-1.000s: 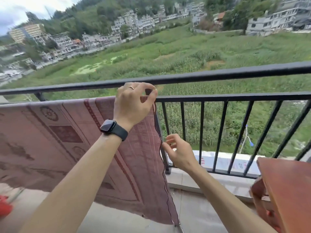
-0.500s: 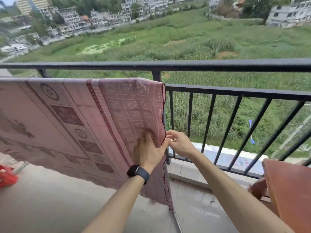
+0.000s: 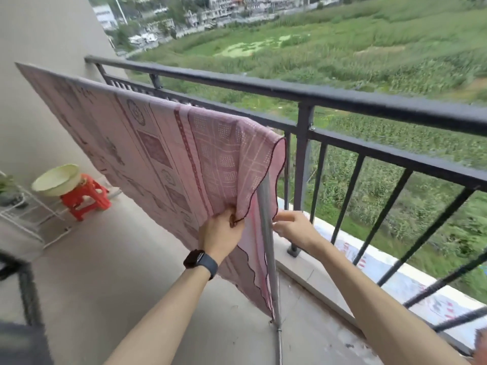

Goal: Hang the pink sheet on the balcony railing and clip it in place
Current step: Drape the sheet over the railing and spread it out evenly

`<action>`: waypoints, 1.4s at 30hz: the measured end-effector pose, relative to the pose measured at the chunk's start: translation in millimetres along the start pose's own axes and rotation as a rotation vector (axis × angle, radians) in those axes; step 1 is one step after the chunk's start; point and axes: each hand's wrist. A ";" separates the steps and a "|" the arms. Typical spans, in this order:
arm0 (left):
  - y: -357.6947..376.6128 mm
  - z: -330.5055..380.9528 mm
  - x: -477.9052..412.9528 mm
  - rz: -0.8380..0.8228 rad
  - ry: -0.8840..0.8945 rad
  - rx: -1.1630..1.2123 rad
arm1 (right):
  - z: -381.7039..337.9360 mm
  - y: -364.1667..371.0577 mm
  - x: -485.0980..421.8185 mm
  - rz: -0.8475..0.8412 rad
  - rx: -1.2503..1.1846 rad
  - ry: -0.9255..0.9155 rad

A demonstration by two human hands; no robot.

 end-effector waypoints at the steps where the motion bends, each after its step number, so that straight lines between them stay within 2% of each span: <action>1: 2.6 1.9 7.8 0.008 -0.025 0.004 | 3.7 -1.9 1.2 -0.004 -0.001 -0.028; 3: 5.5 6.4 24.5 -0.004 -0.090 -0.012 | 10.0 -7.6 2.1 0.091 0.033 -0.096; 7: 9.6 20.0 47.6 -0.003 -0.136 -0.024 | 21.2 -42.0 5.1 0.426 0.044 -0.247; 10: 16.2 34.9 64.8 0.012 -0.126 -0.035 | 37.2 -58.9 9.9 0.449 0.061 -0.301; 13: 24.0 44.4 77.7 -0.011 -0.158 -0.054 | 57.7 -50.4 16.3 0.337 0.096 -0.323; 18: 38.2 47.6 77.5 -0.082 -0.225 -0.210 | 67.5 -34.0 7.7 0.032 0.278 -0.208; 21: 40.3 47.5 75.9 -0.113 -0.244 -0.250 | 68.5 -22.8 -2.4 -0.016 0.395 -0.184; 26: 41.6 39.6 81.4 -0.122 -0.267 -0.255 | 67.6 -3.7 -2.5 -0.293 0.311 -0.047; 29: 43.0 33.9 85.4 -0.110 -0.295 -0.264 | 89.2 14.1 -2.6 -0.364 0.447 -0.113; 34: 45.1 21.1 93.1 -0.131 -0.339 -0.276 | 124.2 20.4 -8.2 -0.141 0.686 -0.190; 37: 43.4 14.5 94.0 -0.128 -0.343 -0.289 | 136.9 -7.0 -26.4 0.077 0.767 -0.250; 40: 37.6 7.9 94.3 -0.087 -0.347 -0.295 | 139.5 -39.2 -56.9 0.315 0.665 -0.137; 42: 35.6 5.3 99.4 -0.080 -0.327 -0.280 | 136.8 -43.3 -65.1 0.402 0.557 -0.063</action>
Point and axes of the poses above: each hand's wrist, its own x-axis away from the middle knuckle, its own y-axis out of the palm, z = x × y, and after that the axes turned 12 degrees about z, right-handed
